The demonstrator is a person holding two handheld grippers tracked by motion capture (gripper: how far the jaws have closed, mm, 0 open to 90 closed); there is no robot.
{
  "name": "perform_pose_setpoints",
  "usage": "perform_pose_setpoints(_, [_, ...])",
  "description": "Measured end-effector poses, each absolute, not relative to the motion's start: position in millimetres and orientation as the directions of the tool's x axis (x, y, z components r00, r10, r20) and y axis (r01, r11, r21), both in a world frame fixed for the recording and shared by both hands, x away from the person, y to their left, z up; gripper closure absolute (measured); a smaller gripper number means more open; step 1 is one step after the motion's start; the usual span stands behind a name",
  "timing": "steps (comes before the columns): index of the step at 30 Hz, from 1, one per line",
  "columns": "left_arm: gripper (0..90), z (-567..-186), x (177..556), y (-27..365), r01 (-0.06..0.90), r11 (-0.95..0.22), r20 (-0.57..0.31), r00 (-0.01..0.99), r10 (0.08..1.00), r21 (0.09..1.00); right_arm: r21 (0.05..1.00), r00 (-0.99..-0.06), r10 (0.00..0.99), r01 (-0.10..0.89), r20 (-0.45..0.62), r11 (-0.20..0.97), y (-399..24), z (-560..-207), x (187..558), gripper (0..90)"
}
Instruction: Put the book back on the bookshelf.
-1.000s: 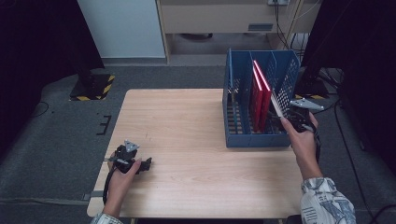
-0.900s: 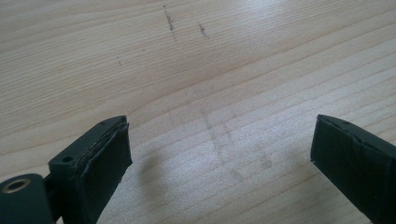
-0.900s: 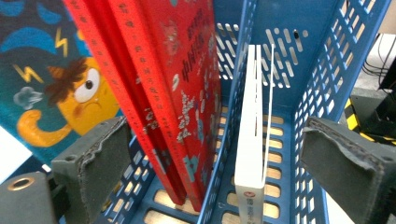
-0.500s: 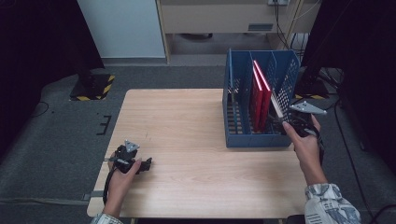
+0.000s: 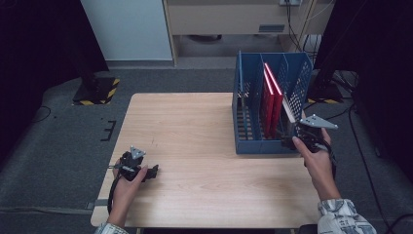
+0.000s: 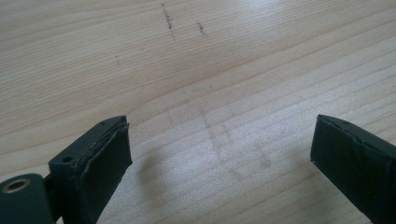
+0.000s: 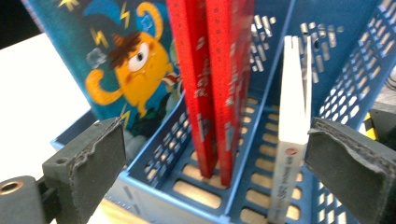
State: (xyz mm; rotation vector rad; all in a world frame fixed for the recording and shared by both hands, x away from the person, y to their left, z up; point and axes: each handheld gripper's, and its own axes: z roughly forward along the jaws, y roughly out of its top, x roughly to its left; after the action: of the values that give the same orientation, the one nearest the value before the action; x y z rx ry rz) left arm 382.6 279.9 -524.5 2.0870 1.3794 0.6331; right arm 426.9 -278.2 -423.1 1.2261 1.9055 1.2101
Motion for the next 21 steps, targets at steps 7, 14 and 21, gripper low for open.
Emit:
perform_pose_setpoints(7, [4.6,-525,383,280,0.668,-0.320,0.083,0.362,0.929,0.672,0.894,-0.446,0.895,0.405,0.013,0.189,-271,-428,419,4.9])
perform_pose_setpoints(14, [4.6,-525,383,280,0.668,-0.321,0.083,0.362,0.928,0.672,0.891,-0.462,0.887,0.406,0.009,0.202,-263,-432,414,3.9])
perform_pose_setpoints(21, [4.6,-525,382,280,0.668,-0.320,0.082,0.362,0.928,0.671,0.884,-0.502,0.865,0.401,-0.006,0.239,-248,-434,410,3.9])
